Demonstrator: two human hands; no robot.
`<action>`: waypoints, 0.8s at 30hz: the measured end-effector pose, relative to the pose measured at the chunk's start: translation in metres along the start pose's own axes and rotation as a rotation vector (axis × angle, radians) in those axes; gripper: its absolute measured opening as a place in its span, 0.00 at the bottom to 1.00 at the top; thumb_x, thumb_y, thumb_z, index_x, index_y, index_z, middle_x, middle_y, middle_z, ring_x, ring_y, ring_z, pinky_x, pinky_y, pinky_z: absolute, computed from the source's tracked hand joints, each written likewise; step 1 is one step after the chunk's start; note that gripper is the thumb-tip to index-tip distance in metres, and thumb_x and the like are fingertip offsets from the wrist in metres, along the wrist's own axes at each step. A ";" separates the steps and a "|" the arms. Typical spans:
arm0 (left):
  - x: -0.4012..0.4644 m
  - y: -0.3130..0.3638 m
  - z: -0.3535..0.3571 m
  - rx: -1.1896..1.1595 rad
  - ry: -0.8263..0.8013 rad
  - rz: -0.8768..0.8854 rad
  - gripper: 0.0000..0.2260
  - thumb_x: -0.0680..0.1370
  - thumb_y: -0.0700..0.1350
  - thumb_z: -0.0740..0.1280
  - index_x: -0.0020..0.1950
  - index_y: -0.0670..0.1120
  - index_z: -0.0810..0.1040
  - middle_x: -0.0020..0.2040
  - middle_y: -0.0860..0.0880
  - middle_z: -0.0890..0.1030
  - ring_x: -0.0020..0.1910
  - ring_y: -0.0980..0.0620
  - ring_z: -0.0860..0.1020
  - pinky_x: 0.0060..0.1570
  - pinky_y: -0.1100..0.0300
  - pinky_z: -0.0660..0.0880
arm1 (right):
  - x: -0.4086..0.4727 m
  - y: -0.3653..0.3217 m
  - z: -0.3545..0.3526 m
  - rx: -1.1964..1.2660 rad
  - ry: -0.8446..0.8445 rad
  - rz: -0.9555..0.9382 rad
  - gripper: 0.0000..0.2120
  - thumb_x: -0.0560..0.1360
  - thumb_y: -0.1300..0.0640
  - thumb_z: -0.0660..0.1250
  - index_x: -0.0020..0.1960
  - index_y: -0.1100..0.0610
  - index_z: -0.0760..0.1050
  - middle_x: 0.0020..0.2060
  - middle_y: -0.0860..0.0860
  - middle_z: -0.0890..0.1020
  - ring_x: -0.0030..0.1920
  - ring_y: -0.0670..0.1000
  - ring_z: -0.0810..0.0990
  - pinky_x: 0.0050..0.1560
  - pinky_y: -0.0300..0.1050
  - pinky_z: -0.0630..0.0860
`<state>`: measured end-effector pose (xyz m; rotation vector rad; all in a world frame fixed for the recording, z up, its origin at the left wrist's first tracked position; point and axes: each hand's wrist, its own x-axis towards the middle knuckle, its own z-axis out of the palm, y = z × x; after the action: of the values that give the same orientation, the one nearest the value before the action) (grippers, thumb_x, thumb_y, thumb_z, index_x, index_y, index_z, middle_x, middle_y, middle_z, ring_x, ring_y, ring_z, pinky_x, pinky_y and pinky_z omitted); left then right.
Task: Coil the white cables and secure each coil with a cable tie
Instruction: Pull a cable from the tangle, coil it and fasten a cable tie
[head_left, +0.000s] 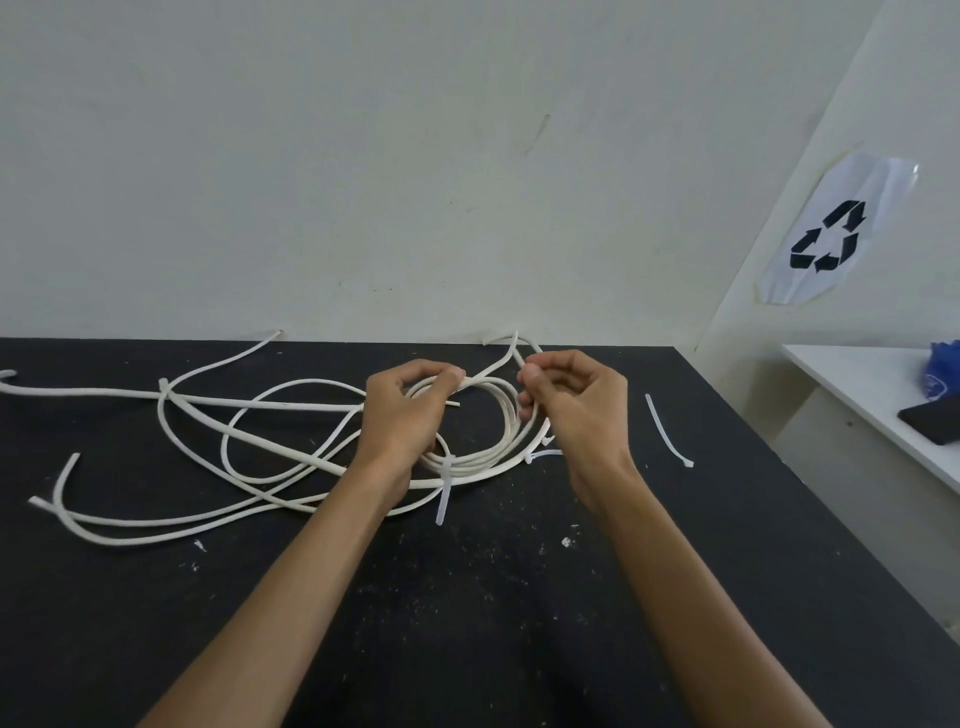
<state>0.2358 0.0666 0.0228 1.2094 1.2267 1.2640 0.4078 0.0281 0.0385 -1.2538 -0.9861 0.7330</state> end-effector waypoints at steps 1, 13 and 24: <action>-0.001 0.001 0.002 0.026 -0.003 0.029 0.05 0.80 0.47 0.74 0.46 0.50 0.89 0.26 0.61 0.75 0.23 0.60 0.69 0.31 0.61 0.65 | -0.001 0.000 0.002 -0.071 -0.012 -0.054 0.02 0.79 0.67 0.75 0.50 0.61 0.85 0.39 0.56 0.88 0.35 0.50 0.85 0.40 0.41 0.83; 0.002 0.002 -0.003 -0.039 -0.199 -0.061 0.11 0.84 0.47 0.70 0.46 0.48 0.89 0.27 0.55 0.63 0.24 0.55 0.59 0.25 0.63 0.57 | 0.003 0.007 0.004 -0.480 -0.226 -0.230 0.08 0.82 0.60 0.73 0.48 0.48 0.83 0.41 0.41 0.84 0.46 0.45 0.84 0.49 0.41 0.81; -0.003 0.007 -0.002 0.145 -0.261 0.083 0.11 0.82 0.55 0.72 0.47 0.50 0.87 0.26 0.58 0.71 0.23 0.60 0.68 0.25 0.70 0.63 | 0.007 0.000 0.008 -0.485 -0.267 -0.240 0.07 0.78 0.63 0.75 0.46 0.52 0.88 0.37 0.45 0.87 0.42 0.48 0.86 0.46 0.44 0.82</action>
<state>0.2338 0.0637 0.0294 1.4925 1.0997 1.0506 0.4035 0.0375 0.0401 -1.4372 -1.5718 0.4926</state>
